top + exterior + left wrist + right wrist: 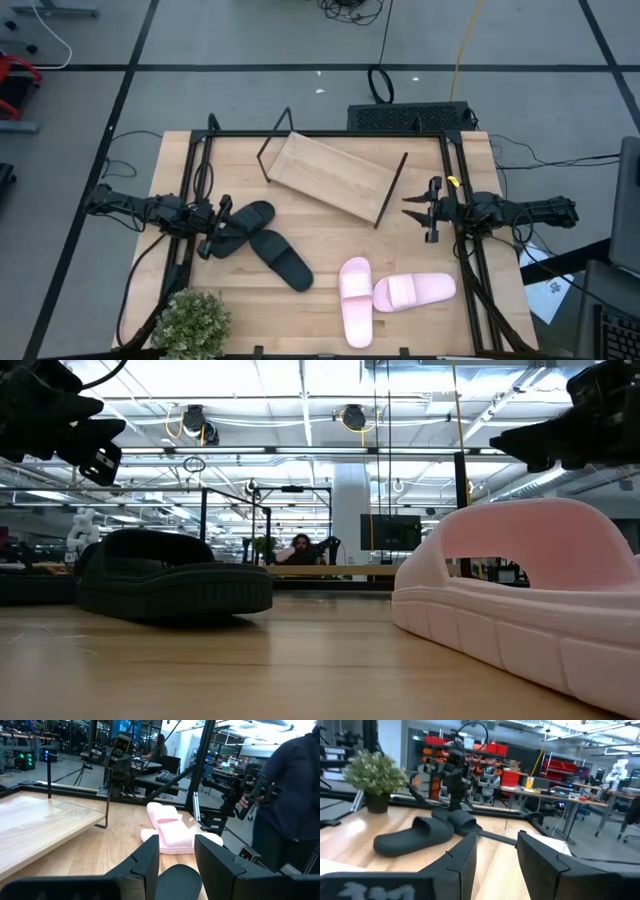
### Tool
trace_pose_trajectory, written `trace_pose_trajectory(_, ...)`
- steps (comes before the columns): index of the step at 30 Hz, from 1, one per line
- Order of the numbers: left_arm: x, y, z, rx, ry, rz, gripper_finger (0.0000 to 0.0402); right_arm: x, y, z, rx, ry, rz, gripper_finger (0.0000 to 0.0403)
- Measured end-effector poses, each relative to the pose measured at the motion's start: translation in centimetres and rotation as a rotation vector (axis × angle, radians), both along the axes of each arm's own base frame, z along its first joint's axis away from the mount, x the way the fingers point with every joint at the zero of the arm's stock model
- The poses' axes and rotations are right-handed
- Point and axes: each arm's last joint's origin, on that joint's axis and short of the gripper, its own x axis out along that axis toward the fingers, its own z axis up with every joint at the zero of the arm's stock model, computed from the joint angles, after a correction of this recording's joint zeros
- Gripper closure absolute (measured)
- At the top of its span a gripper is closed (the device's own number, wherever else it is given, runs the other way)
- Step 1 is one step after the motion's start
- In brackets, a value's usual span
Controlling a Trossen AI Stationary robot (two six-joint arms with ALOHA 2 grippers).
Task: Pick and place slides into the shelf
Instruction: Put the top black slides on the shelf
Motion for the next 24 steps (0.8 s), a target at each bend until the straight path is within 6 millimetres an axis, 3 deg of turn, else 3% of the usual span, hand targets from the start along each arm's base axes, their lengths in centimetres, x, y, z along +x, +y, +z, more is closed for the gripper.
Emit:
trace_pose_trajectory(5,0.0,0.0,0.0,0.0,0.0,0.0,0.0277,-0.1,0.3,1.0,0.169,-0.112,0.115,0.0273)
trace_pose_trajectory(12,0.0,0.0,0.0,0.0,0.0,0.0,0.0277,-1.3,-0.3,4.2,0.557,-0.524,0.112,0.0273)
trace_pose_trajectory(19,0.0,0.0,0.0,0.0,0.0,0.0,0.0277,-2.8,-0.4,6.4,0.604,-0.804,0.204,0.0273)
trace_pose_trajectory(24,0.0,0.0,0.0,0.0,0.0,0.0,0.0277,-2.8,-0.4,7.9,0.567,-0.862,0.227,0.0273)
